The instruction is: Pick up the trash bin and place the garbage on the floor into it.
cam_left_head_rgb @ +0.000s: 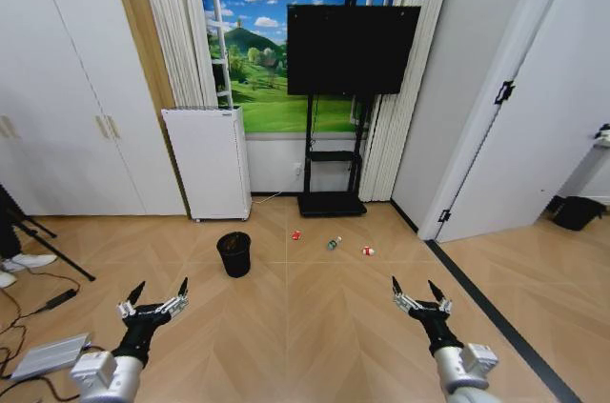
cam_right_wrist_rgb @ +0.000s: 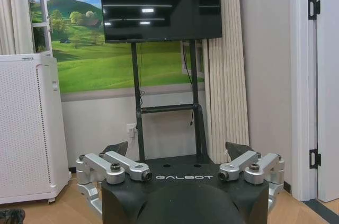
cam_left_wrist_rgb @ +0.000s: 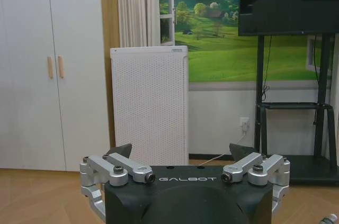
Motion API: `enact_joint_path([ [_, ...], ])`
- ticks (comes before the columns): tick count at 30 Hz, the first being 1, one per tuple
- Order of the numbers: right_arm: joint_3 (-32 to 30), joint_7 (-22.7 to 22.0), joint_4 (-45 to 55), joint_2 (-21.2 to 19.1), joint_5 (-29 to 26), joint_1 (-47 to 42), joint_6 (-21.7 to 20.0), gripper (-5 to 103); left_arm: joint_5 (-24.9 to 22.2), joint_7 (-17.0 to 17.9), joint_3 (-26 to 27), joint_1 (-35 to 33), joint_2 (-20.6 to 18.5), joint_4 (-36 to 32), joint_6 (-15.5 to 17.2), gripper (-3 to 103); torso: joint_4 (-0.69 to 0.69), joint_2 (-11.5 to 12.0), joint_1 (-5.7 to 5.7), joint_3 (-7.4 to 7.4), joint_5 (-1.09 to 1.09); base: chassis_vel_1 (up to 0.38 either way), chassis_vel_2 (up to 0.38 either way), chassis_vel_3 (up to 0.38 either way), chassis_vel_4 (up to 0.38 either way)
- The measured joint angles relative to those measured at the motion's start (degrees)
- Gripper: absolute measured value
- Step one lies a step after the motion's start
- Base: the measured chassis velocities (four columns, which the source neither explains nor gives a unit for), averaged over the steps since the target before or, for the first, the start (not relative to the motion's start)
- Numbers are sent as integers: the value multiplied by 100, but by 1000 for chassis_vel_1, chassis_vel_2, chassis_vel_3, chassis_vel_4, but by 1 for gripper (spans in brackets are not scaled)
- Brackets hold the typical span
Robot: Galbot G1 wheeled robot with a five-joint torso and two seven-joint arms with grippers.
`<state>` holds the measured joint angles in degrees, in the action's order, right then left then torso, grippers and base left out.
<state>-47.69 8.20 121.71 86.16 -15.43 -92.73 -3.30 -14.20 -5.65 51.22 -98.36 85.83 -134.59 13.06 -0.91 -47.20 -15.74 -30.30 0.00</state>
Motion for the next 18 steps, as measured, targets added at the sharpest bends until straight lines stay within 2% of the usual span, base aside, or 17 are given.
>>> enact_joint_path([
  [9,15,51,-69,-58,-5,-16,125,100,66,0,-11,-53,57,-27,-19,100,-1,0,1,0,0,-98,83,97,-94],
  [18,56,62,-46,-63,0,-28,144,100,76,0,-18,-64,71,-60,-21,100,-1,0,1,0,0,-225,222,230,-221],
])
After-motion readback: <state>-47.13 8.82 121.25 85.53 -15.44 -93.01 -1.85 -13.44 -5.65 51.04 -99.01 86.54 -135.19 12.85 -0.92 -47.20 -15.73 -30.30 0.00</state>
